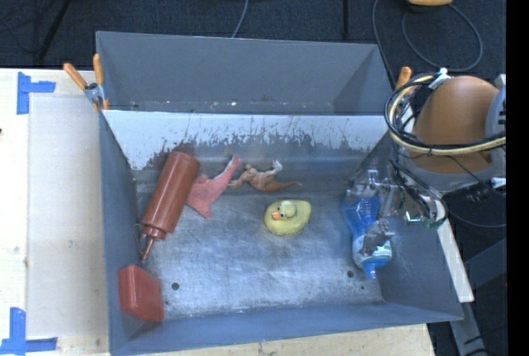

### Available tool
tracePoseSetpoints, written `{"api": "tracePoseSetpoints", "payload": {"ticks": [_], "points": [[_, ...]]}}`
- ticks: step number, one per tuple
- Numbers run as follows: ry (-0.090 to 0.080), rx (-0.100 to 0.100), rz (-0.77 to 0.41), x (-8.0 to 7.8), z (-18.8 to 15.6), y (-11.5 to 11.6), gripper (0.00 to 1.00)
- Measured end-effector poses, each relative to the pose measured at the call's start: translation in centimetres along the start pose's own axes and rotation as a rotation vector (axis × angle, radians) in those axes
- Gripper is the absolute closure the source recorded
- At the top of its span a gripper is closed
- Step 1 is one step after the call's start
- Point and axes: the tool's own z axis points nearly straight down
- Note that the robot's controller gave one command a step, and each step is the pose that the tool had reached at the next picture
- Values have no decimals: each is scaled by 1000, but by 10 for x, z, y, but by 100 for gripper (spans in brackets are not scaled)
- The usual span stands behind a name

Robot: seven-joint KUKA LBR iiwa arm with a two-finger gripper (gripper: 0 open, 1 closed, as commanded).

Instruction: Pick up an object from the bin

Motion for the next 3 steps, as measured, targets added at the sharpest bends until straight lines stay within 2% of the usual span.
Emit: {"api": "tracePoseSetpoints", "payload": {"ticks": [1,2,3], "points": [[0,3,-5,0,-1,0,0],[-4,9,-69,-27,49,72,0],[-1,9,-144,-42,39,96,0]]}}
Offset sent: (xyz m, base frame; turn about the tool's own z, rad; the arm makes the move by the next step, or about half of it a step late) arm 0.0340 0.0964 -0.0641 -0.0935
